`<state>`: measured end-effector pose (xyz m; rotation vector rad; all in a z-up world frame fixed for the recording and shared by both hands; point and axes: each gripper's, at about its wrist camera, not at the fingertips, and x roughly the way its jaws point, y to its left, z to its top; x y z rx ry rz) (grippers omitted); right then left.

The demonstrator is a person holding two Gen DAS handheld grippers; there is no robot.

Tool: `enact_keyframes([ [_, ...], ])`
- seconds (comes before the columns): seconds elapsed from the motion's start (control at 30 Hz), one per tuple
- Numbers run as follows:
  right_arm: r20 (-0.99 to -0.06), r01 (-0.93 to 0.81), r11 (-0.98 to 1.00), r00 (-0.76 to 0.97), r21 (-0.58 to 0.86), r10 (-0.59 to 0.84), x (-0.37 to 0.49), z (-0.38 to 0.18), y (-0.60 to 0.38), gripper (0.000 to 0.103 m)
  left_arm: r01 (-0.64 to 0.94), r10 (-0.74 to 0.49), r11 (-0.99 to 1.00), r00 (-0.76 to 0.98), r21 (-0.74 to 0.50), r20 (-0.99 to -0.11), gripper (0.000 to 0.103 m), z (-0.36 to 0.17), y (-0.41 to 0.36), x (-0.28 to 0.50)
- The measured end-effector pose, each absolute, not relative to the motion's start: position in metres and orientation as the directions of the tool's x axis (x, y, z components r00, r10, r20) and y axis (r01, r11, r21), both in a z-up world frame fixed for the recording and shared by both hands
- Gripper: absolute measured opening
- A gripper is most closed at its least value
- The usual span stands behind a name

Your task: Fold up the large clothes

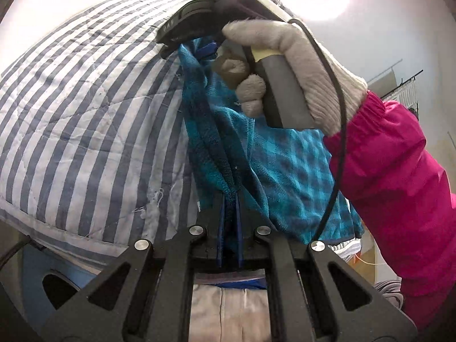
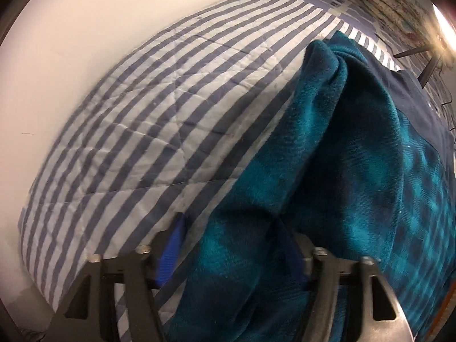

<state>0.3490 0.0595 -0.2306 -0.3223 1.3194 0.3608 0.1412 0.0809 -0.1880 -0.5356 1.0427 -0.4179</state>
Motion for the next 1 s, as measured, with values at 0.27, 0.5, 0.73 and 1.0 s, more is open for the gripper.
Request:
enact_keyframes([
  [0.27,-0.963,-0.404,0.914,0.227,0.042,0.145,0.359,-0.217,0.021,0.004,0.127,-0.548,0.820,0.458,-0.558,-0.700,0.004,-0.179,0.056,0.140],
  [0.5,-0.813,-0.267,0.841,0.239,0.470,0.530,0.374,-0.188,-0.065,0.003,0.200,-0.528,0.844,0.474,-0.498,-0.704,0.004,-0.164,0.018,0.140],
  [0.73,-0.675,-0.154,0.741,0.324,0.654,0.663,0.366,-0.189,-0.153,0.003,0.291,-0.520,0.854,0.464,-0.431,-0.717,0.004,-0.155,-0.027,0.141],
  [1.0,-0.615,-0.054,0.693,0.415,0.719,0.671,0.346,-0.206,-0.232,0.003,0.363,-0.517,0.849,0.419,-0.384,-0.747,0.004,-0.158,-0.077,0.145],
])
